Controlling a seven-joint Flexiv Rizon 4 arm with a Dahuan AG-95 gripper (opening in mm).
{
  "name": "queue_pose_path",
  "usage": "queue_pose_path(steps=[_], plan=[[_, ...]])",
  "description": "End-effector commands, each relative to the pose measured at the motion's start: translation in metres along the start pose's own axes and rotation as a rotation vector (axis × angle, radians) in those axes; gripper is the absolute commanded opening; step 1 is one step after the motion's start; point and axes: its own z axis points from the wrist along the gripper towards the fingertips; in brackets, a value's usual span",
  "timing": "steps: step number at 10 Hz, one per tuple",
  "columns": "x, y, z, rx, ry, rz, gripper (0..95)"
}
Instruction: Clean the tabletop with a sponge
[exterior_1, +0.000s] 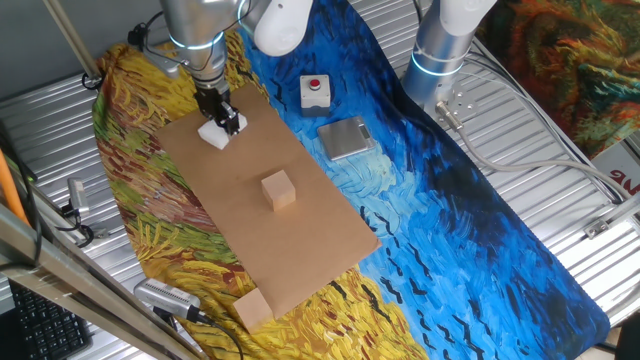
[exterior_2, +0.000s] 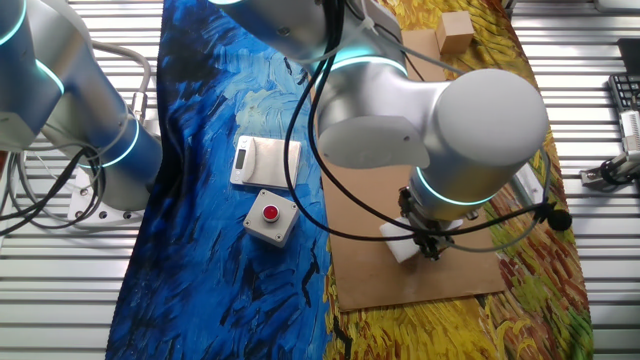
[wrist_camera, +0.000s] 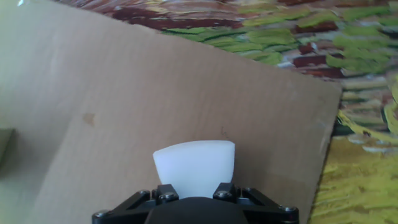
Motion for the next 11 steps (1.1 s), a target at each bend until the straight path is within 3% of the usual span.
queue_pose_path(steps=[1, 4, 5, 11], plan=[[0.0002, 0.0001, -0.0005, -0.001, 0.001, 0.017, 57.0], [0.0002, -0.0001, 0.0004, 0.001, 0.003, 0.03, 57.0], [0.0004, -0.0003, 0.0016, 0.001, 0.004, 0.037, 38.0], [0.0006, -0.0006, 0.0018, 0.003, 0.014, 0.08, 38.0]])
